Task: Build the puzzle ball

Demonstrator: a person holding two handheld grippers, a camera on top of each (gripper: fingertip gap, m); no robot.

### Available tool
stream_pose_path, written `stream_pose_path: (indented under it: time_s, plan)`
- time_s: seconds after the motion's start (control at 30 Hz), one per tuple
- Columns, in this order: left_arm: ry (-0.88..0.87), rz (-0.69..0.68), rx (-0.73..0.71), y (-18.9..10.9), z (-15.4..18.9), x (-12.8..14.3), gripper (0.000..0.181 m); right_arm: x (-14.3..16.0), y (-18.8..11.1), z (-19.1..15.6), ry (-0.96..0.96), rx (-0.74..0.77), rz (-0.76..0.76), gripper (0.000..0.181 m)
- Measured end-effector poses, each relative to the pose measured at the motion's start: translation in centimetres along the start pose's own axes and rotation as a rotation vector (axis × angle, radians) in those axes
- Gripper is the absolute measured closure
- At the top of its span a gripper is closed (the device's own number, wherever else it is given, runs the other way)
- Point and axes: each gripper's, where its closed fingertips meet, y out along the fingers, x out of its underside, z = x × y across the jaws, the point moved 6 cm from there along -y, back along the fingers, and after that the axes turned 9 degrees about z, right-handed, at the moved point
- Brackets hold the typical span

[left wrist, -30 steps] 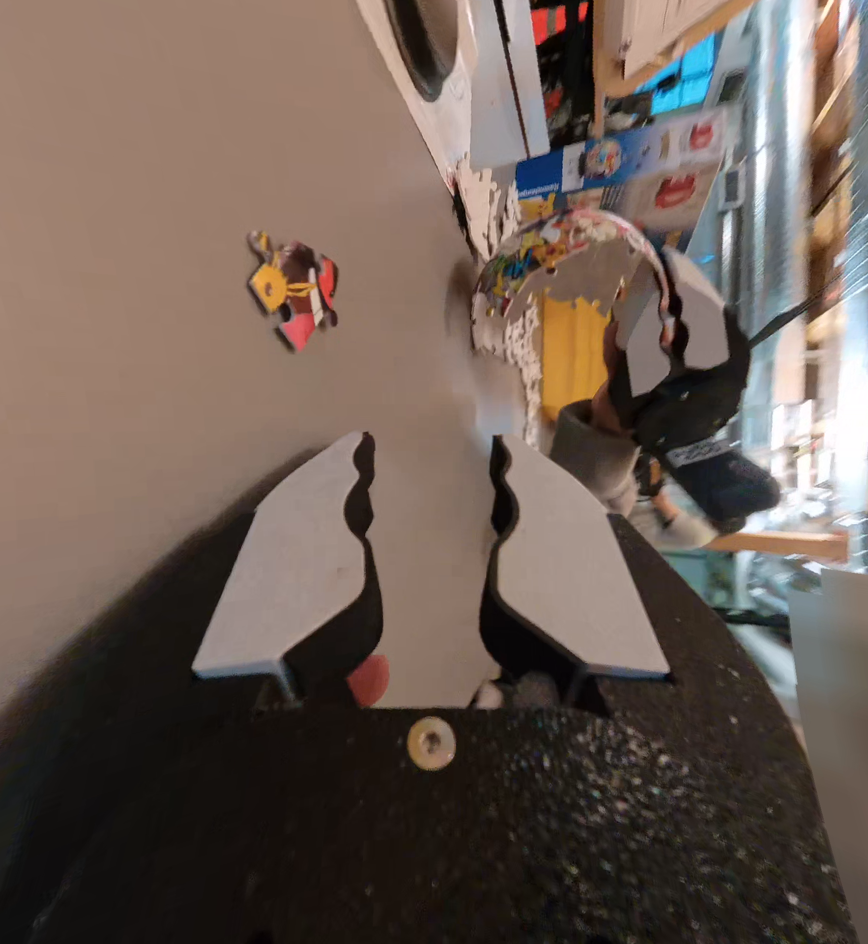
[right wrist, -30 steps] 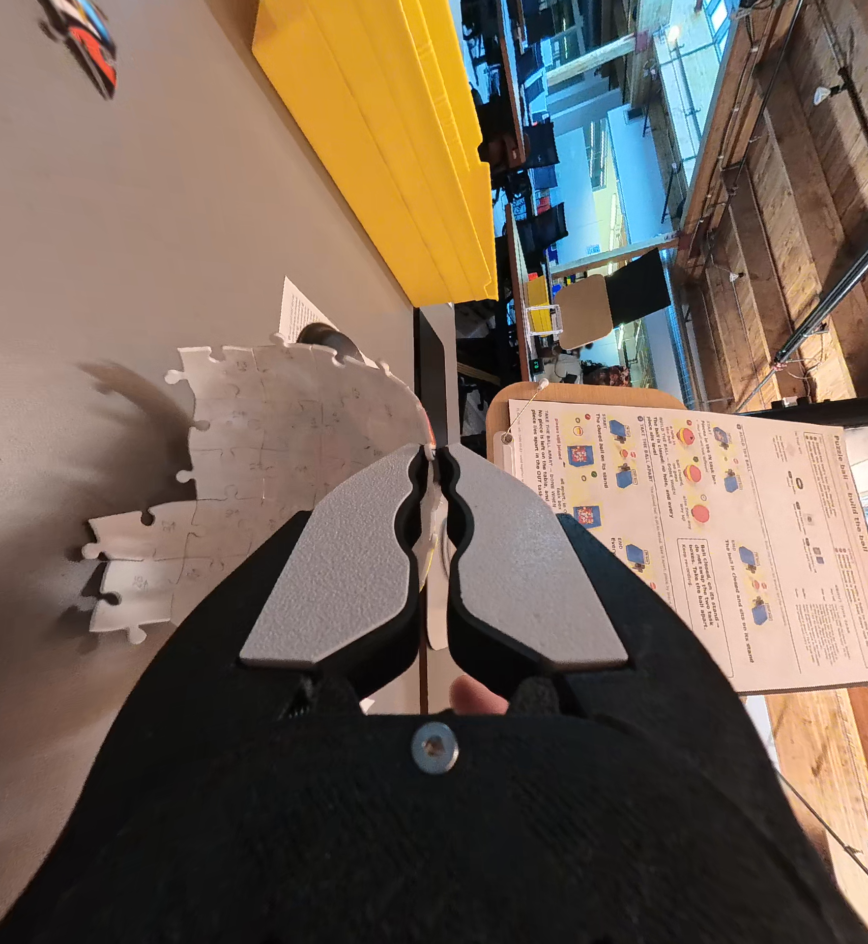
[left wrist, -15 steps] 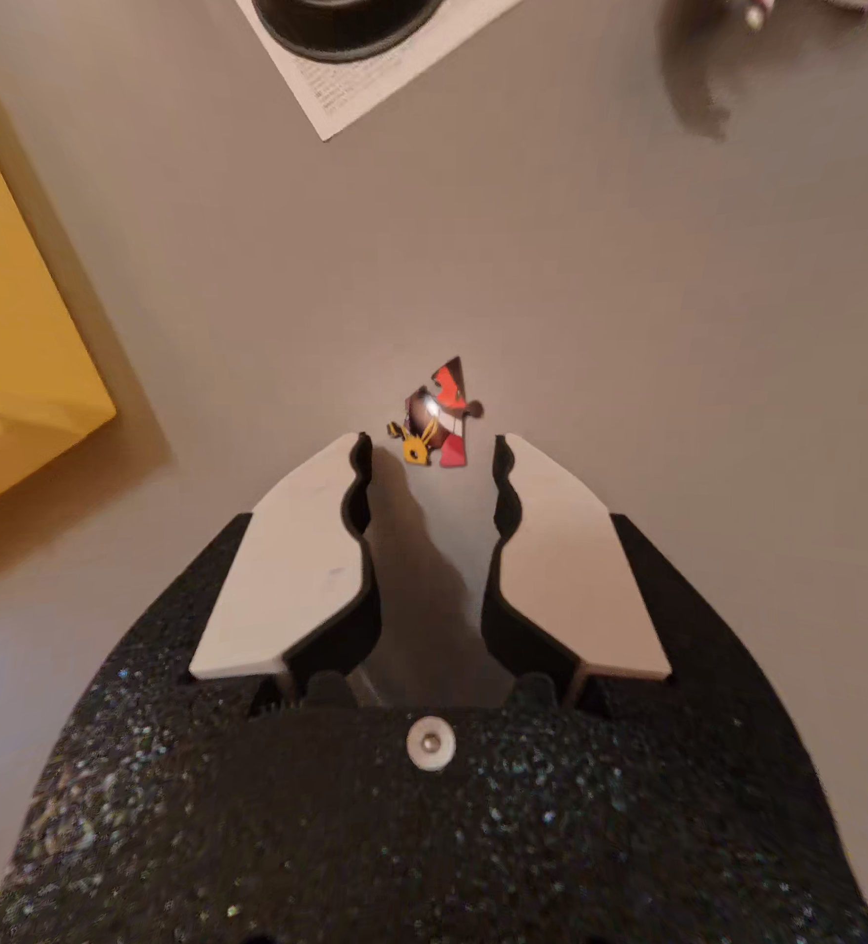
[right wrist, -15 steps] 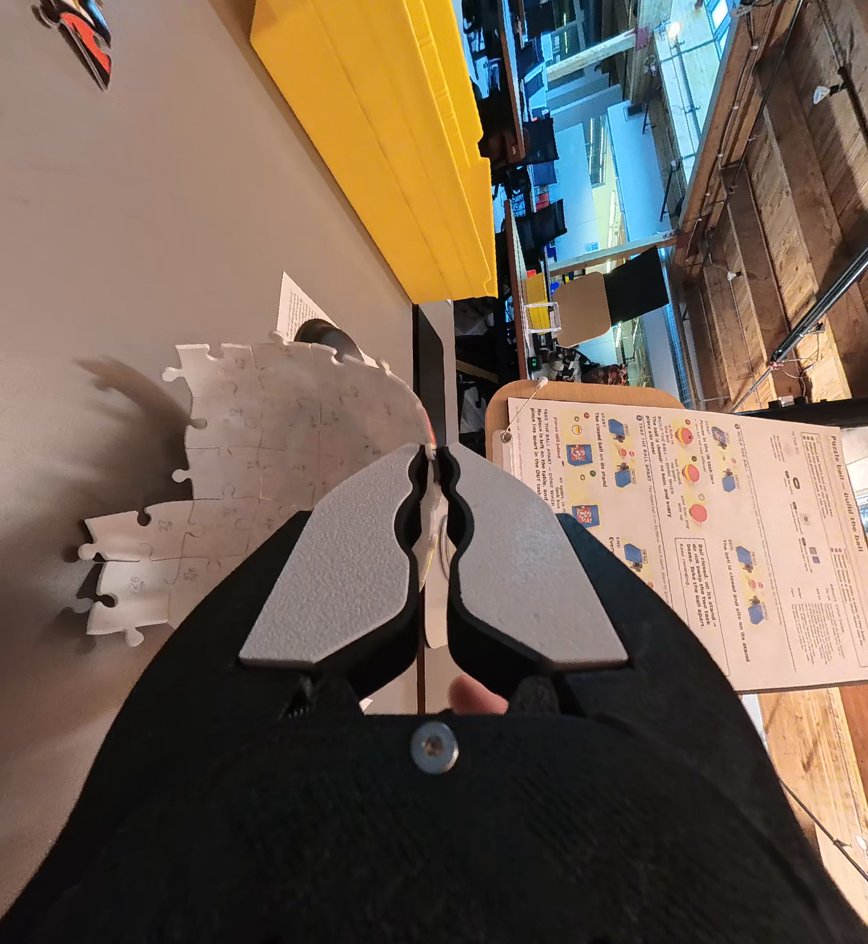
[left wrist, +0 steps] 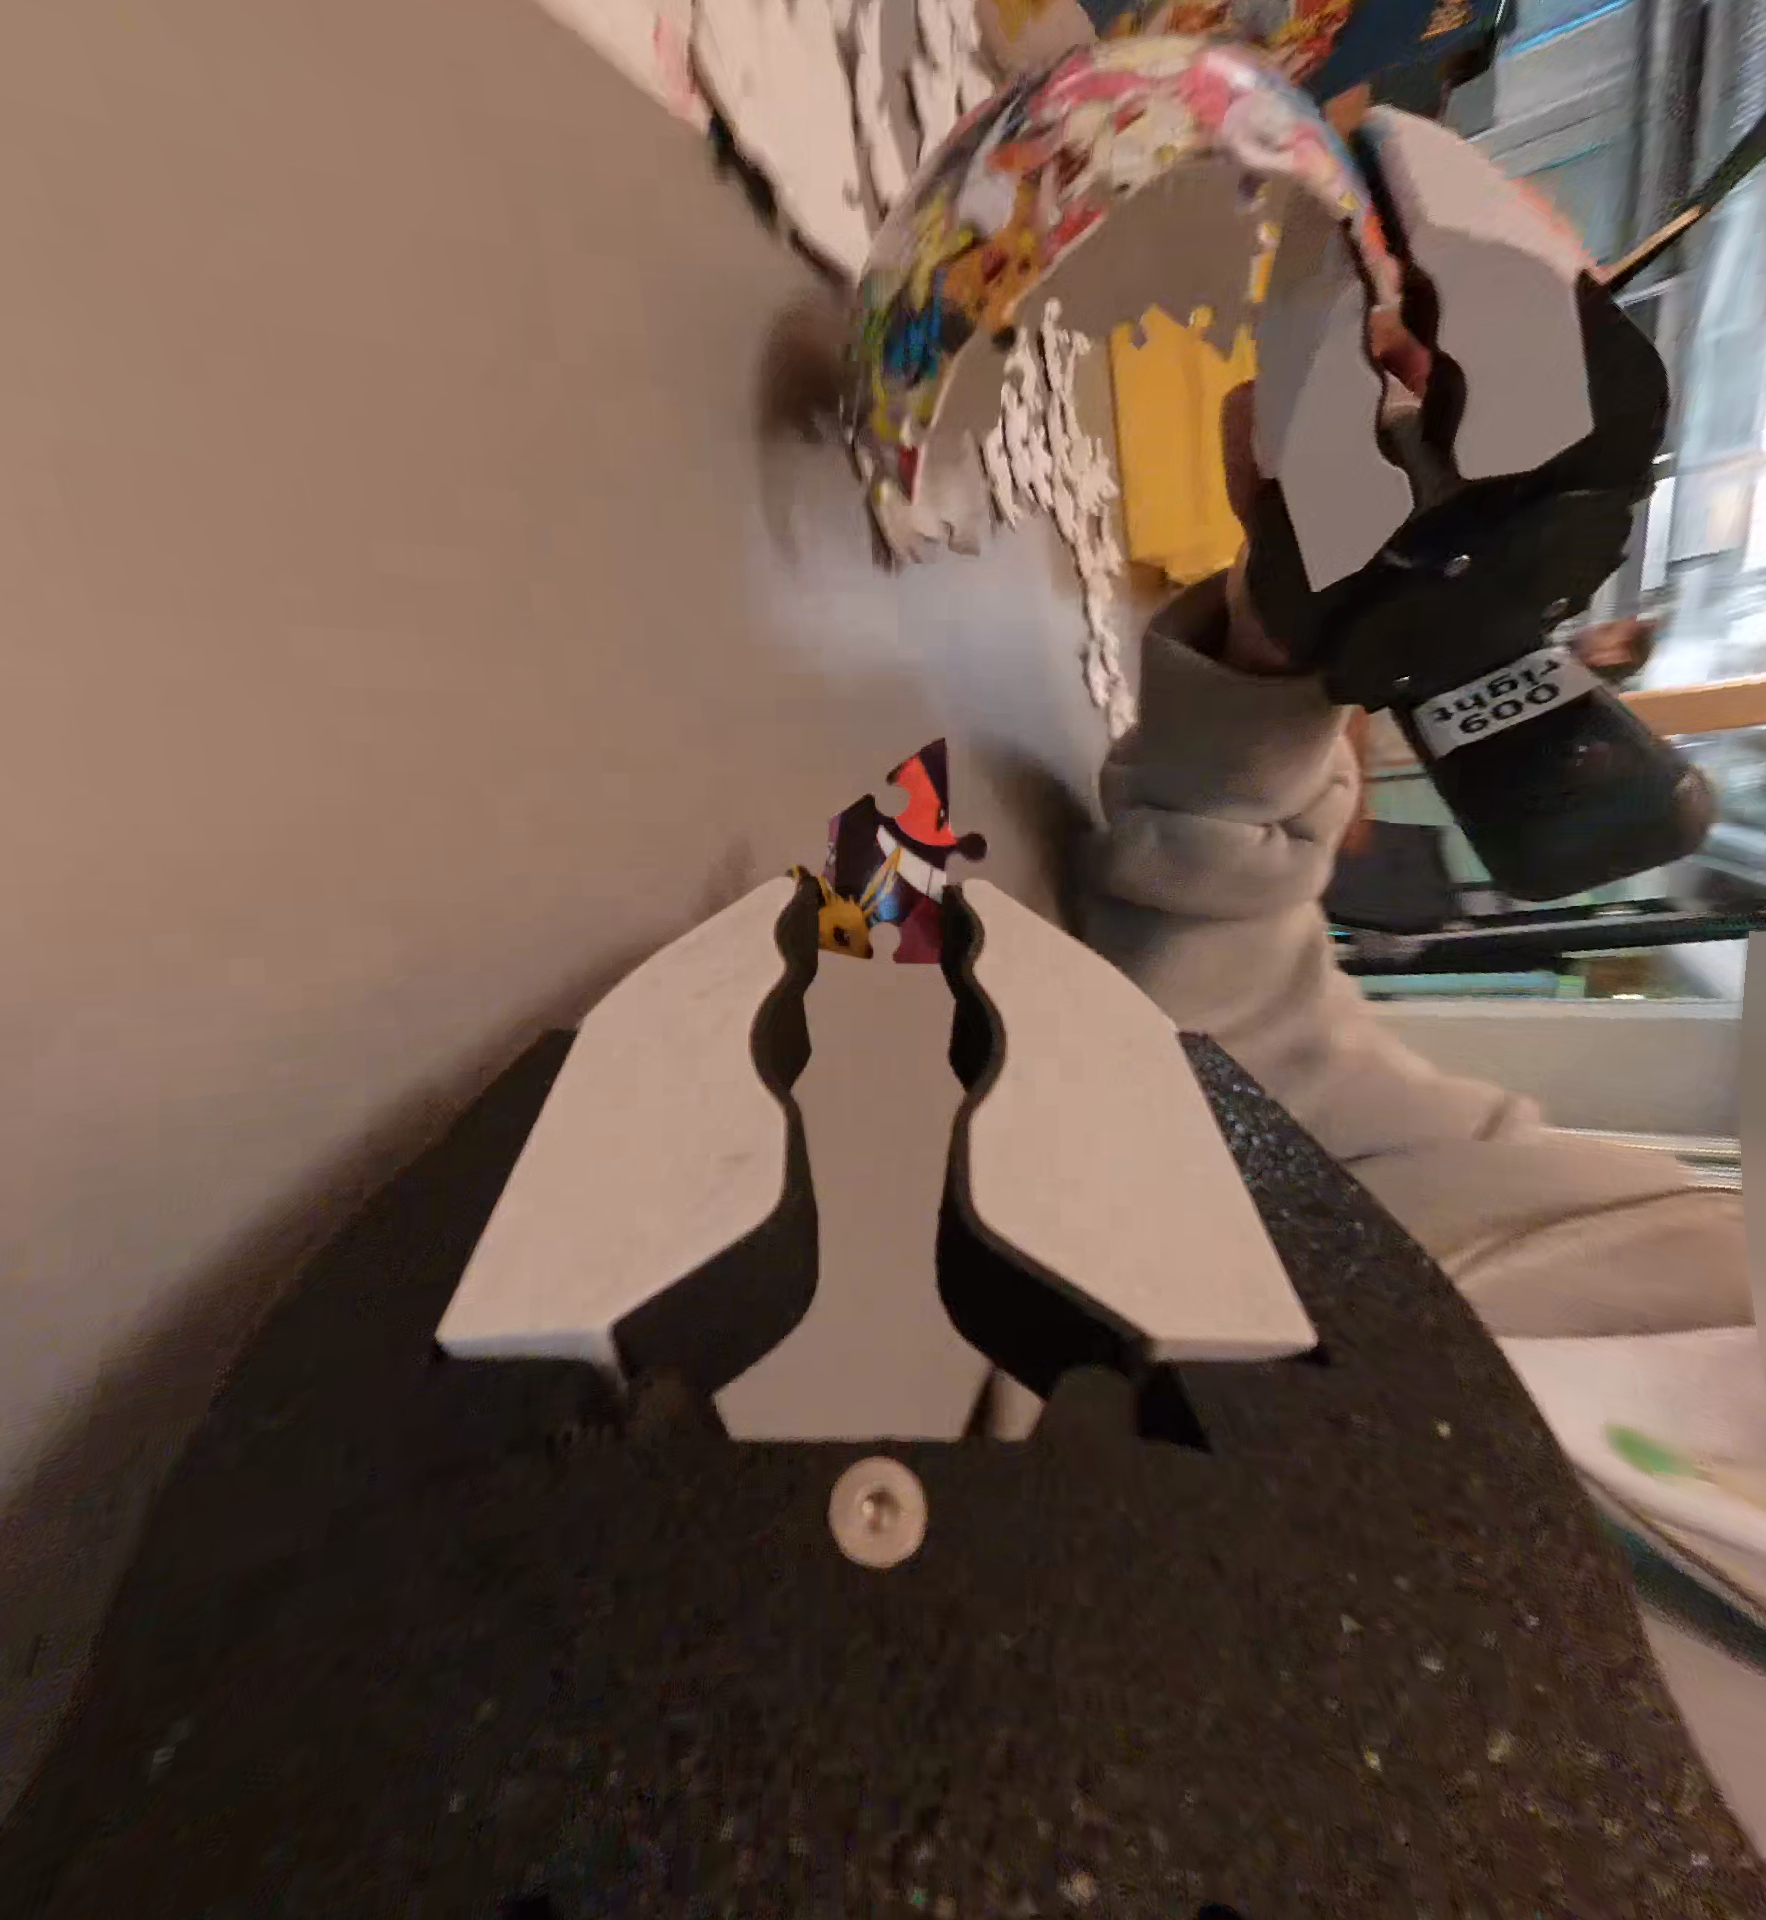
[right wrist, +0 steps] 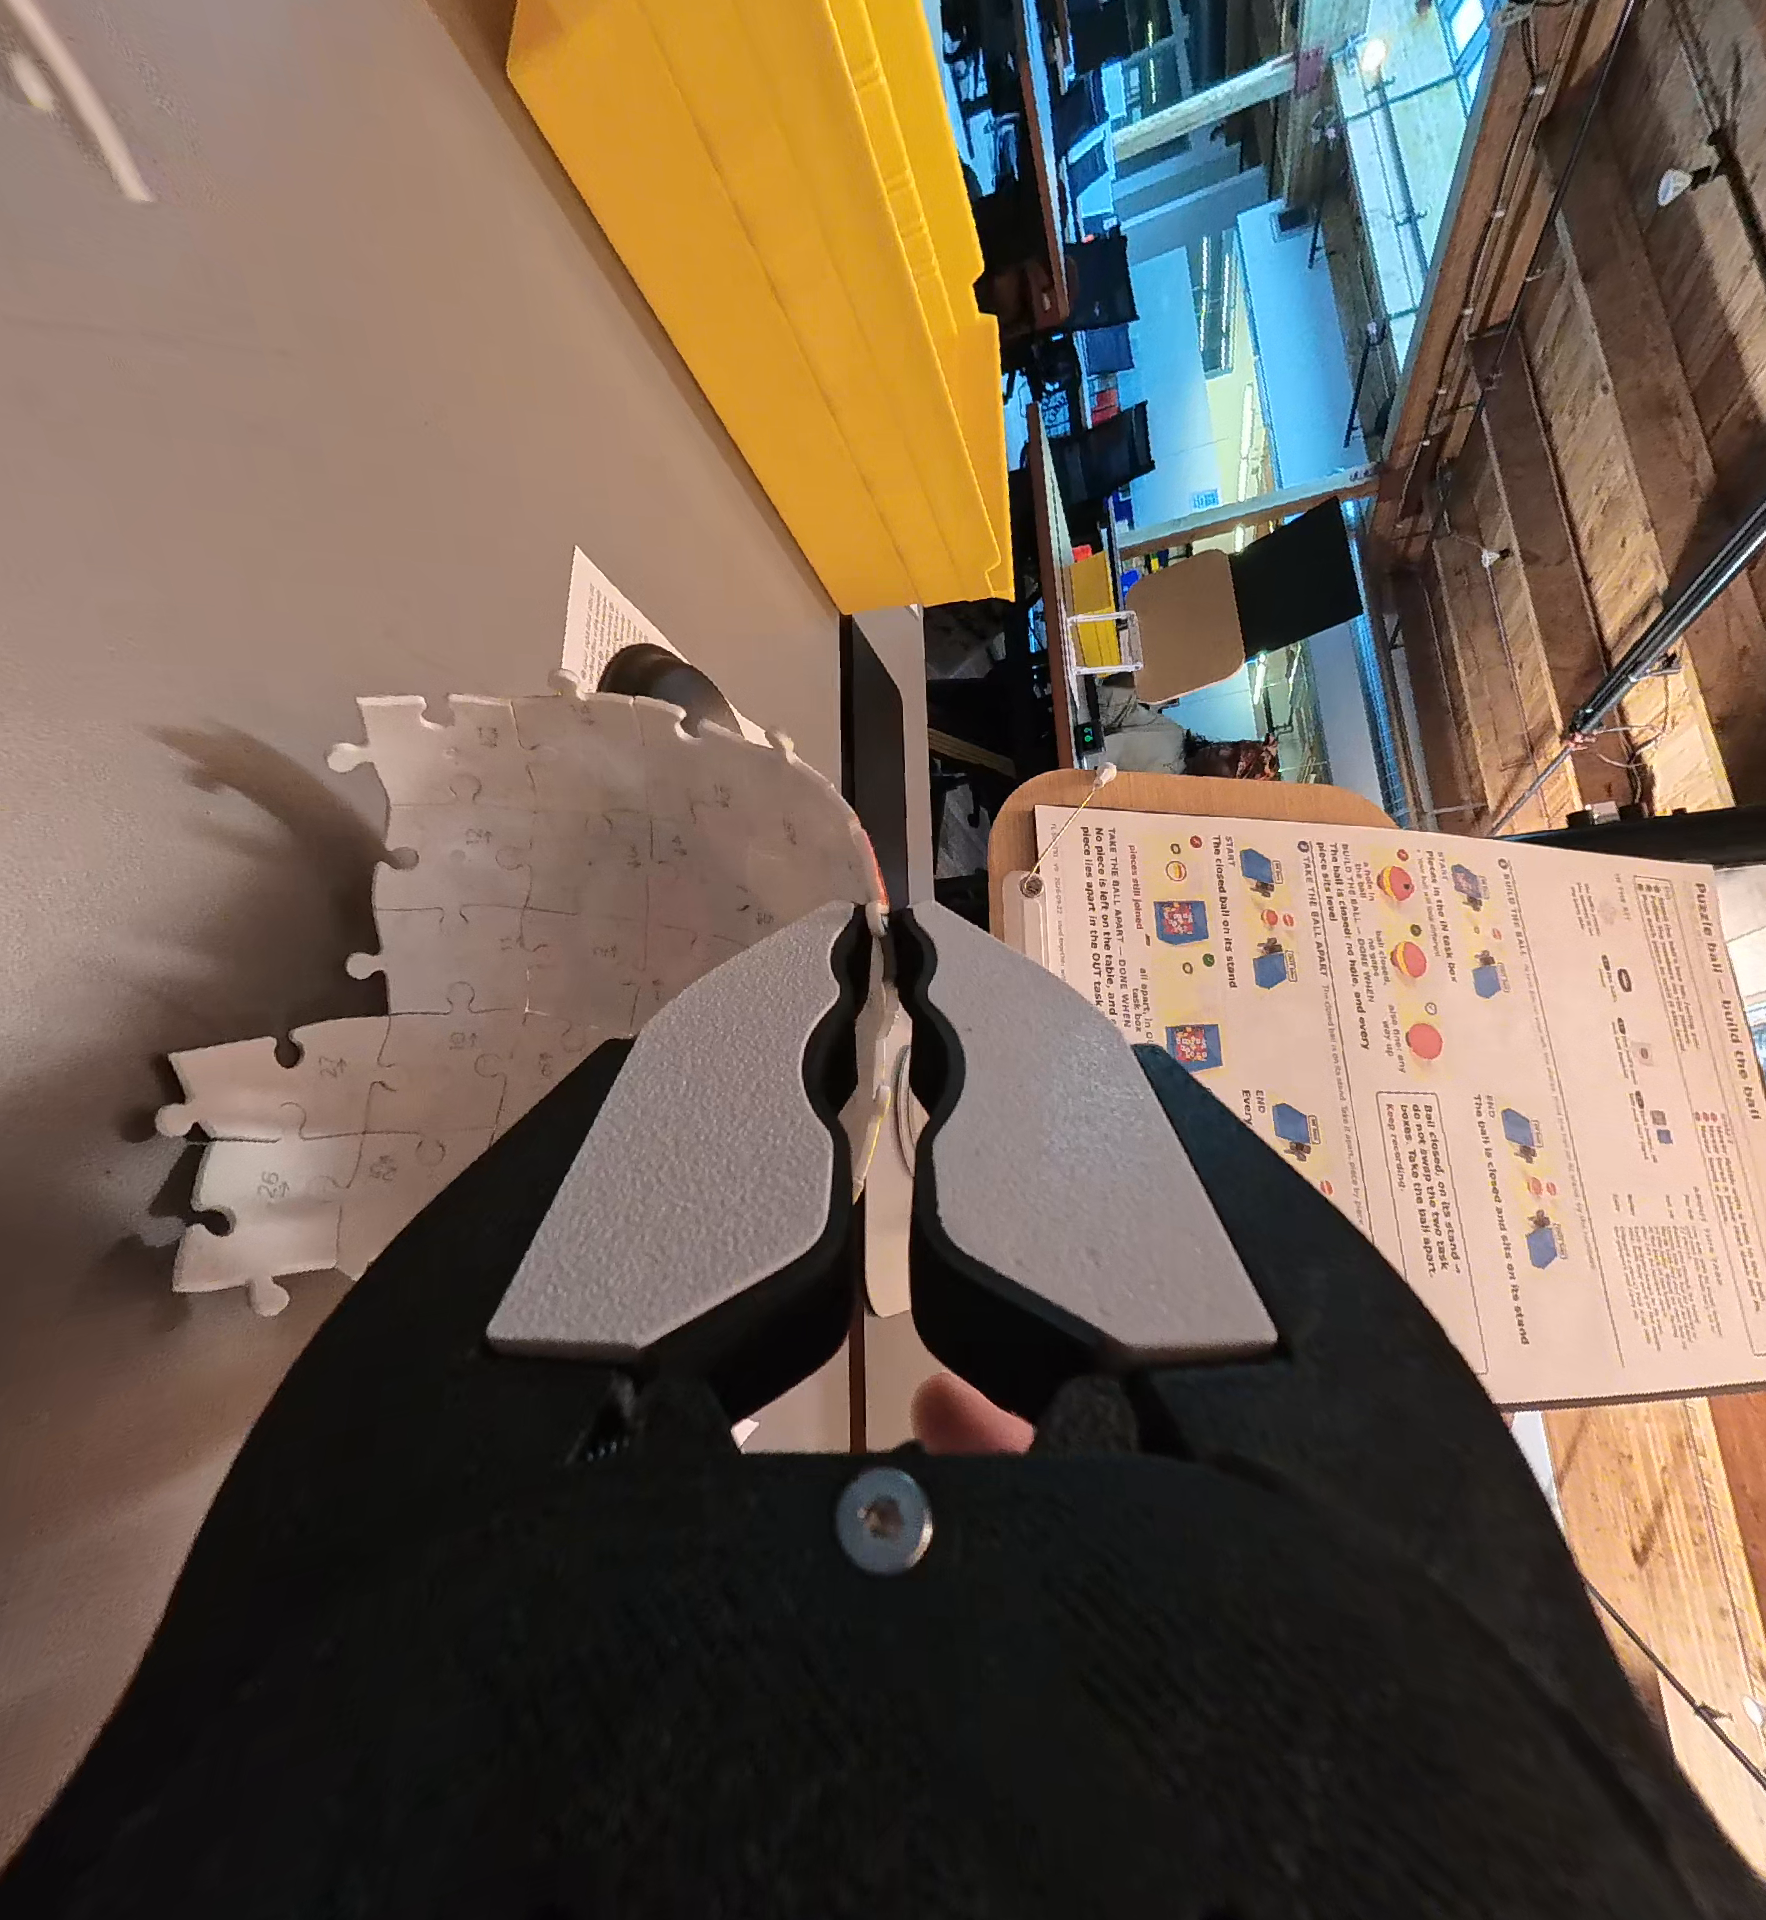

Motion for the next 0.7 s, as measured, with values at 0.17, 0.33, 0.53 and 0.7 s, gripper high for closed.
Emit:
stream_pose_path:
  time_s: [0.17, 0.33, 0.53, 0.7]
  plan:
    - [-0.112, -0.004, -0.031, 0.1, -1.9, 0.0, 0.162, 0.0, 0.0, 0.0, 0.001, 0.000, 0.000, 0.177]
    - [0.082, 0.060, -0.237, -1.1, -2.5, -1.5, 0.154, 0.1, 0.0, 0.0, -0.001, 0.001, 0.000, 0.177]
    - [0.436, -0.023, -0.339, -1.2, -0.6, -0.6, 0.151, 0.1, 0.0, 0.0, -0.002, 0.001, -0.002, 0.177]
    - [0.571, -0.090, -0.612, -0.1, -0.8, 1.8, 0.154, 0.0, 0.0, 0.0, -0.008, -0.001, -0.003, 0.177]
